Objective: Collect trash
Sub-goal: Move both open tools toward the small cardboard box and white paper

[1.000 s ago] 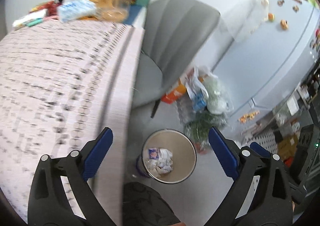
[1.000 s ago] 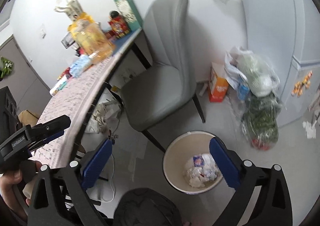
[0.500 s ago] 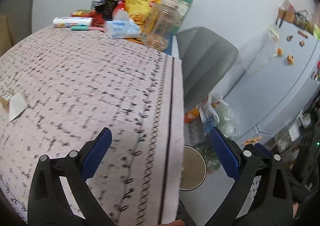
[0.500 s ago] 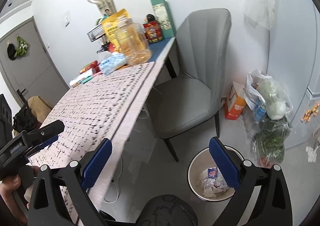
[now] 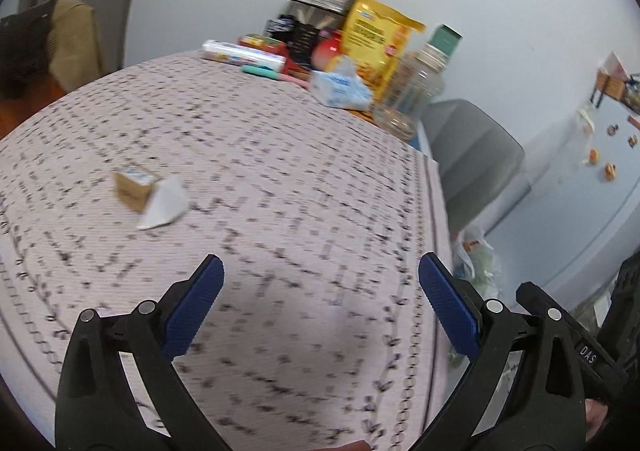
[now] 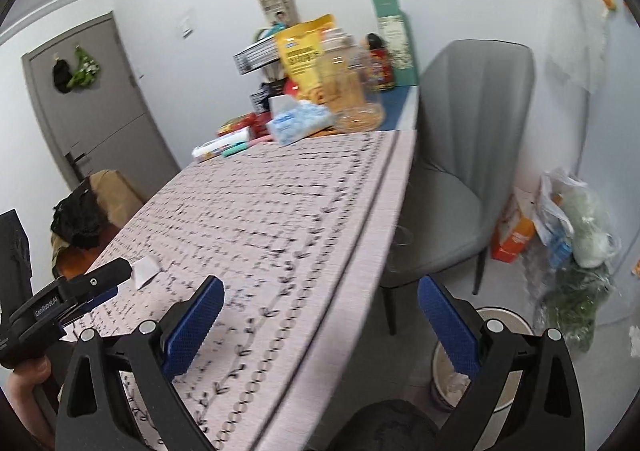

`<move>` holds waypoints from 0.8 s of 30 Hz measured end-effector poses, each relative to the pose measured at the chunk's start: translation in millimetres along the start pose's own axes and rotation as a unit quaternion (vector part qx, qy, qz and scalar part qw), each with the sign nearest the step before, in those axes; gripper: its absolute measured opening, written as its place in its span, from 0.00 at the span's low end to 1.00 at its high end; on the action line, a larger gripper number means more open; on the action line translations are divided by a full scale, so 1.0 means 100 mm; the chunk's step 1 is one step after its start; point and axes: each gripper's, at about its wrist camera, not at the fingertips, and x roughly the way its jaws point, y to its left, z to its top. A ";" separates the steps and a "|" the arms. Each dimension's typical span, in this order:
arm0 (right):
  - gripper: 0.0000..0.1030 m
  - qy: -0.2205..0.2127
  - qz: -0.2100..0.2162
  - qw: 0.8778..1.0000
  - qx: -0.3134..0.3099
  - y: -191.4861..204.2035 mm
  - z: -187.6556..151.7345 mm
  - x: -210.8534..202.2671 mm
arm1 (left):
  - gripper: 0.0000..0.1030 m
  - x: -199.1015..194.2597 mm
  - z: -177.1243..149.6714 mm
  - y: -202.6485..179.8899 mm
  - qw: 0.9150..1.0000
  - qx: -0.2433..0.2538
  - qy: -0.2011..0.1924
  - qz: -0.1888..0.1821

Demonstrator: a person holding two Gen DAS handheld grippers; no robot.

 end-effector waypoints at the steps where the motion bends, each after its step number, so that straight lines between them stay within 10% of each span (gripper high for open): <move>1: 0.93 0.002 0.004 1.000 -0.002 0.03 0.00 0.02 | 0.94 -0.03 0.01 0.09 1.000 -0.006 -0.003 0.005; 24: 0.85 0.074 0.141 0.975 -0.153 1.62 -0.08 0.74 | 0.94 -0.48 0.01 1.32 0.992 -0.094 -0.044 0.070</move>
